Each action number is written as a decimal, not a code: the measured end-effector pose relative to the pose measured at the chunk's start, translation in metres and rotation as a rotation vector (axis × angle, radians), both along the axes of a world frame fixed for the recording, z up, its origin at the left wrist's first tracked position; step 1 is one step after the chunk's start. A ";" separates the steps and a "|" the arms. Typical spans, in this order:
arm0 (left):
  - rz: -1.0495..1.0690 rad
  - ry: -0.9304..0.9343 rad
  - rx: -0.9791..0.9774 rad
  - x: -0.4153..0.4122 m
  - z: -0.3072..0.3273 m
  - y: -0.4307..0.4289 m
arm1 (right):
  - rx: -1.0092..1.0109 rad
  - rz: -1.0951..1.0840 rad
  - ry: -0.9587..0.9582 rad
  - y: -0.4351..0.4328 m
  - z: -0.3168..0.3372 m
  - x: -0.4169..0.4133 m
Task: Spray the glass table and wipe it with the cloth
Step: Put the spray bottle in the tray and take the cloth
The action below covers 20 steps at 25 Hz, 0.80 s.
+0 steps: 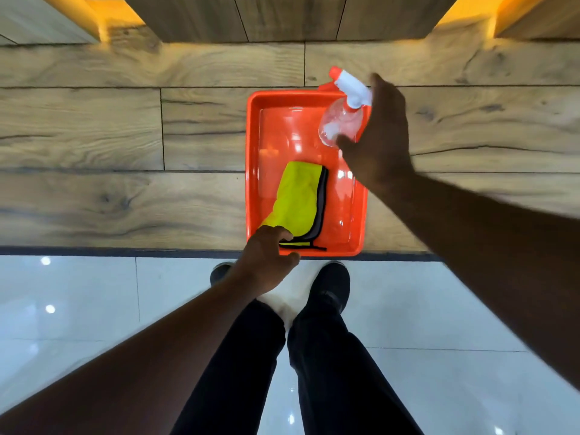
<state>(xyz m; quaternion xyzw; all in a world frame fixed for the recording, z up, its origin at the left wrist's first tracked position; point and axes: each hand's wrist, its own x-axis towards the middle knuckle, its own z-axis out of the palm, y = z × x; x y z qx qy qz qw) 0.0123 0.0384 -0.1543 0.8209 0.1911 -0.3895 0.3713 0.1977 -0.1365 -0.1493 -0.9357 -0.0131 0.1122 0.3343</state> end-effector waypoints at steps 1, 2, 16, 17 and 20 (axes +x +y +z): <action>0.015 -0.001 0.019 0.001 0.003 0.003 | 0.004 -0.151 0.105 0.000 -0.002 -0.017; 0.030 -0.005 0.039 0.004 0.004 0.006 | 0.016 -0.308 0.297 0.002 0.000 -0.035; 0.423 0.017 0.021 -0.013 -0.004 0.075 | 0.271 -0.633 0.889 0.071 -0.111 -0.100; 0.468 0.040 0.008 -0.017 0.009 0.081 | 0.238 -0.566 0.846 0.071 -0.097 -0.099; 0.624 0.071 -0.048 -0.017 0.068 0.092 | 0.034 -0.313 0.696 0.067 -0.014 -0.099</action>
